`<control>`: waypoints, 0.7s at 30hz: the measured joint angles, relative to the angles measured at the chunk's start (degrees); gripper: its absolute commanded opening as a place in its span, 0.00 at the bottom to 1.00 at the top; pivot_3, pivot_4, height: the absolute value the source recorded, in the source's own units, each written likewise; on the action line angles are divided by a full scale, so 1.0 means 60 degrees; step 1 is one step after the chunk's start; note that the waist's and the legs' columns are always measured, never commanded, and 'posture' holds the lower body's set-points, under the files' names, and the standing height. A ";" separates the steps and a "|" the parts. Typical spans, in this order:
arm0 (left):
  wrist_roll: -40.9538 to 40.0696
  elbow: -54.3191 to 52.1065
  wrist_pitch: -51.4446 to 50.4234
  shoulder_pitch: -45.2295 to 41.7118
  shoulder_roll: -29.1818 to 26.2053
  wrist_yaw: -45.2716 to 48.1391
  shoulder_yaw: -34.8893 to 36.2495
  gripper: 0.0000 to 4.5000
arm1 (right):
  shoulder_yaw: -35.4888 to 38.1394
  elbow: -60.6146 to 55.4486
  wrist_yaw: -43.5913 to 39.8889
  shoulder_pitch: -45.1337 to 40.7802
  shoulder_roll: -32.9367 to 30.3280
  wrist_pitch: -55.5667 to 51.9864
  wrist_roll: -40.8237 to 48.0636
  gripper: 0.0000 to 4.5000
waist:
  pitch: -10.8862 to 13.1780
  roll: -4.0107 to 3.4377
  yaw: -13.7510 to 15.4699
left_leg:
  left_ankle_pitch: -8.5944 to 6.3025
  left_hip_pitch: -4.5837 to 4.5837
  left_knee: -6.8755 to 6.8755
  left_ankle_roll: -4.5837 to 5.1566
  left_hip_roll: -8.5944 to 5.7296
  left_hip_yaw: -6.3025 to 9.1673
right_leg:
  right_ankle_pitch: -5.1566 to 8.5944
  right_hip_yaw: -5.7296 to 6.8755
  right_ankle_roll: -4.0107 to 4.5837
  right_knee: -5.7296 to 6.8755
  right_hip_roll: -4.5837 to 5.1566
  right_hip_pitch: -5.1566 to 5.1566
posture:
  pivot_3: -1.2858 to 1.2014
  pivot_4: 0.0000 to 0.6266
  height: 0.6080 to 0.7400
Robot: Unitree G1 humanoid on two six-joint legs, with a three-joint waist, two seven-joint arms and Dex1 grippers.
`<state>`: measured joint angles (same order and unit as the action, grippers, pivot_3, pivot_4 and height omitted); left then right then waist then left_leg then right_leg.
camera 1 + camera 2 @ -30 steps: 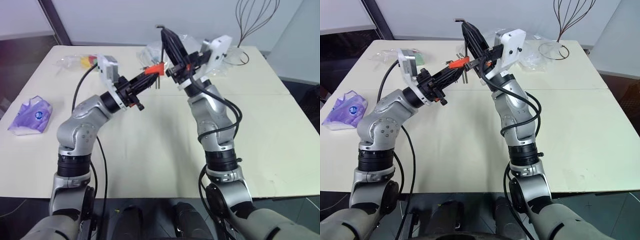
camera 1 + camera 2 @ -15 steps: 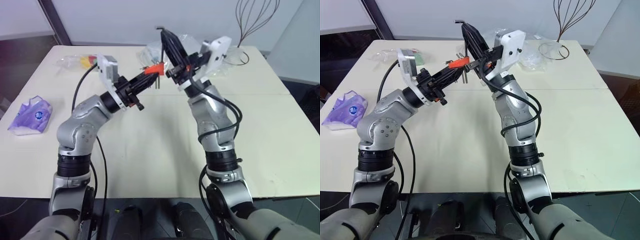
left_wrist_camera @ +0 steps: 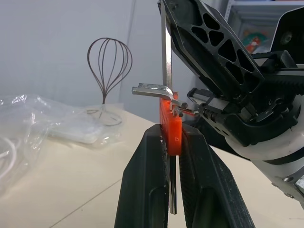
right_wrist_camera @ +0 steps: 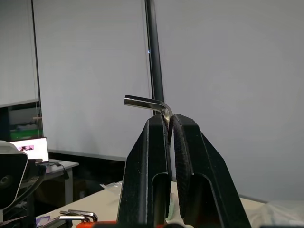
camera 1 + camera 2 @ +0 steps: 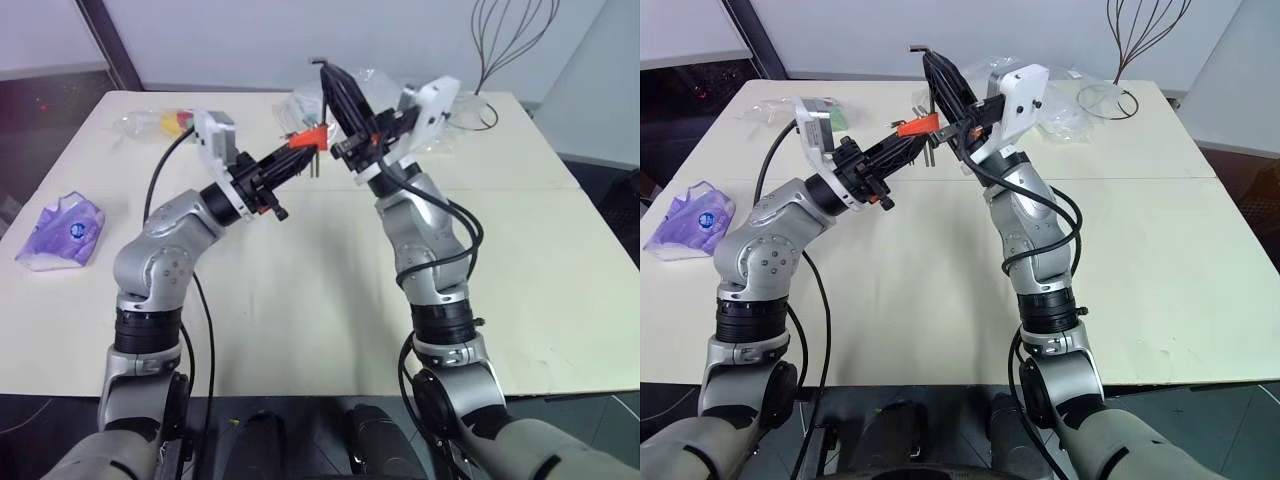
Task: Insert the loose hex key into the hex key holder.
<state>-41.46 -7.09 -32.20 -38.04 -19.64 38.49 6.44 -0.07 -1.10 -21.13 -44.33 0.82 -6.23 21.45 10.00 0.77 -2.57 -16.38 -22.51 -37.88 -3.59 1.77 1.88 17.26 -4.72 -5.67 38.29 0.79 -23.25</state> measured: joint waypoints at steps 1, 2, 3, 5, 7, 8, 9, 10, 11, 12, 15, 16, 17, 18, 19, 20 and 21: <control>-0.0001 0.0000 0.0000 0.0000 0.0000 0.0001 -0.0001 0.00 | -0.0008 0.0000 0.0002 0.0000 -0.0012 -0.0025 -0.0004 0.16 | 0.0000 0.0000 0.0000 | 0.0000 0.0000 0.0000 0.0000 0.0000 0.0001 | 0.0000 0.0000 0.0000 0.0000 0.0000 0.0000 | 0.52 0.24 1.00; -0.0002 0.0000 0.0000 -0.0001 0.0001 0.0003 0.0000 0.00 | -0.0022 0.0000 0.0003 0.0004 -0.0028 -0.0054 -0.0008 0.22 | 0.0000 0.0000 0.0000 | 0.0000 0.0000 0.0000 0.0000 0.0000 0.0000 | 0.0000 0.0000 0.0000 -0.0001 0.0000 0.0000 | 0.52 0.24 1.00; -0.0002 0.0000 0.0001 -0.0001 0.0001 0.0003 0.0000 0.00 | -0.0032 0.0000 0.0004 0.0013 -0.0040 -0.0087 -0.0018 0.33 | 0.0000 0.0000 0.0000 | 0.0000 0.0000 0.0000 0.0000 0.0000 0.0000 | 0.0000 0.0000 0.0000 -0.0001 0.0000 0.0000 | 0.52 0.24 1.00; -0.0002 0.0000 0.0001 -0.0001 0.0001 0.0004 0.0000 0.00 | -0.0043 0.0000 0.0003 0.0049 -0.0066 -0.0115 -0.0057 0.56 | 0.0000 0.0000 0.0000 | 0.0000 0.0000 0.0001 0.0000 0.0000 0.0000 | 0.0000 0.0000 0.0000 -0.0002 0.0000 0.0000 | 0.52 0.24 1.00; -0.0002 0.0000 0.0001 -0.0001 0.0001 0.0004 0.0000 0.00 | -0.0043 0.0000 -0.0002 0.0075 -0.0093 -0.0118 -0.0067 0.79 | 0.0000 0.0000 0.0000 | 0.0000 0.0000 0.0001 0.0000 0.0000 0.0000 | 0.0000 0.0000 0.0000 -0.0003 0.0000 0.0000 | 0.52 0.24 1.00; -0.0002 0.0000 0.0001 -0.0001 0.0000 0.0004 0.0000 0.00 | -0.0043 -0.0001 -0.0007 0.0075 -0.0106 -0.0118 -0.0066 0.89 | 0.0000 0.0000 0.0000 | 0.0000 -0.0001 0.0001 0.0000 0.0000 0.0000 | 0.0000 -0.0001 0.0000 -0.0003 0.0000 0.0000 | 0.52 0.24 1.00; -0.0001 0.0000 0.0001 -0.0001 0.0000 0.0005 -0.0001 0.00 | -0.0042 -0.0005 -0.0016 0.0077 -0.0118 -0.0122 -0.0064 0.99 | 0.0000 0.0000 0.0001 | 0.0000 -0.0001 0.0001 0.0000 0.0000 0.0000 | 0.0000 -0.0001 0.0000 -0.0003 0.0000 0.0000 | 0.52 0.24 1.00; -0.0002 0.0000 0.0001 -0.0001 0.0000 0.0005 -0.0001 0.00 | -0.0042 -0.0012 -0.0025 0.0084 -0.0124 -0.0127 -0.0059 0.99 | 0.0000 0.0000 0.0001 | 0.0000 -0.0001 0.0001 0.0000 0.0000 0.0000 | 0.0000 0.0000 0.0000 -0.0003 0.0000 0.0000 | 0.52 0.24 1.00; -0.0002 0.0000 0.0001 -0.0002 0.0001 0.0005 -0.0001 0.00 | -0.0042 -0.0050 -0.0035 0.0110 -0.0129 -0.0134 -0.0056 0.99 | 0.0000 0.0000 0.0001 | 0.0000 -0.0001 0.0001 0.0000 0.0000 0.0000 | 0.0000 0.0000 0.0000 -0.0004 0.0000 0.0000 | 0.52 0.24 1.00; -0.0003 0.0000 0.0001 -0.0002 0.0001 0.0005 -0.0001 0.00 | -0.0042 -0.0144 -0.0055 0.0158 -0.0143 -0.0138 -0.0049 0.99 | 0.0001 -0.0001 0.0001 | 0.0000 -0.0001 0.0003 0.0000 0.0000 0.0000 | 0.0000 0.0000 0.0000 -0.0005 0.0000 0.0000 | 0.52 0.24 1.00; -0.0003 0.0000 0.0001 -0.0001 0.0001 0.0005 0.0000 0.00 | -0.0025 -0.0360 -0.0098 0.0183 -0.0185 -0.0153 0.0029 0.99 | 0.0001 -0.0001 0.0002 | 0.0000 -0.0001 0.0003 0.0000 0.0000 0.0000 | 0.0000 -0.0001 0.0000 -0.0008 0.0000 0.0000 | 0.52 0.24 1.00; -0.0003 -0.0001 0.0002 -0.0001 0.0002 0.0005 0.0000 0.00 | -0.0017 -0.0451 -0.0094 0.0185 -0.0202 -0.0165 0.0042 0.99 | 0.0001 -0.0001 0.0001 | 0.0000 -0.0001 0.0003 0.0000 0.0000 0.0001 | 0.0000 -0.0001 0.0000 -0.0008 0.0000 0.0000 | 0.52 0.24 1.00; -0.0003 0.0000 0.0001 -0.0001 0.0006 0.0001 0.0000 0.00 | 0.0001 -0.0555 -0.0084 0.0186 -0.0229 -0.0184 0.0060 0.99 | 0.0001 -0.0001 0.0002 | 0.0000 -0.0001 0.0003 0.0000 0.0000 0.0001 | 0.0000 -0.0001 0.0000 -0.0008 0.0000 0.0000 | 0.52 0.24 1.00; -0.0009 -0.0001 0.0000 -0.0001 0.0014 -0.0011 -0.0001 0.00 | 0.0046 -0.0644 -0.0062 0.0185 -0.0268 -0.0217 0.0114 0.99 | 0.0001 -0.0001 0.0002 | 0.0000 -0.0001 0.0003 0.0000 0.0000 0.0001 | 0.0000 -0.0001 0.0000 -0.0009 0.0000 0.0000 | 0.52 0.24 1.00; -0.0049 0.0000 -0.0012 0.0000 0.0048 -0.0050 0.0003 0.00 | 0.0108 -0.0712 -0.0028 0.0188 -0.0326 -0.0261 0.0149 0.99 | 0.0001 -0.0001 0.0003 | 0.0000 -0.0001 0.0003 0.0000 0.0000 0.0001 | 0.0000 -0.0001 0.0000 -0.0009 0.0001 0.0001 | 0.52 0.24 1.00; -0.0106 0.0000 -0.0040 0.0001 0.0165 -0.0134 0.0029 0.00 | 0.0201 -0.0768 0.0016 0.0196 -0.0400 -0.0326 0.0195 0.99 | 0.0001 -0.0001 0.0014 | 0.0000 -0.0002 0.0003 0.0000 0.0000 0.0002 | 0.0000 -0.0001 0.0000 -0.0009 0.0002 0.0002 | 0.52 0.24 1.00; -0.0199 0.0001 -0.0125 0.0009 0.0292 -0.0240 0.0061 0.00 | 0.0278 -0.0819 0.0066 0.0215 -0.0453 -0.0376 0.0219 0.99 | 0.0001 0.0000 0.0023 | 0.0000 -0.0002 0.0003 0.0000 0.0000 0.0002 | 0.0000 -0.0001 0.0000 -0.0011 0.0003 0.0004 | 0.52 0.24 1.00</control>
<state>-42.65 -7.08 -32.95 -37.98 -17.89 37.05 6.81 1.60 -6.02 -20.74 -43.05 -1.90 -8.48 22.76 10.00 0.77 -2.44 -16.38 -22.52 -37.87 -3.59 1.77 1.89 17.26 -4.73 -5.67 38.22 0.81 -23.23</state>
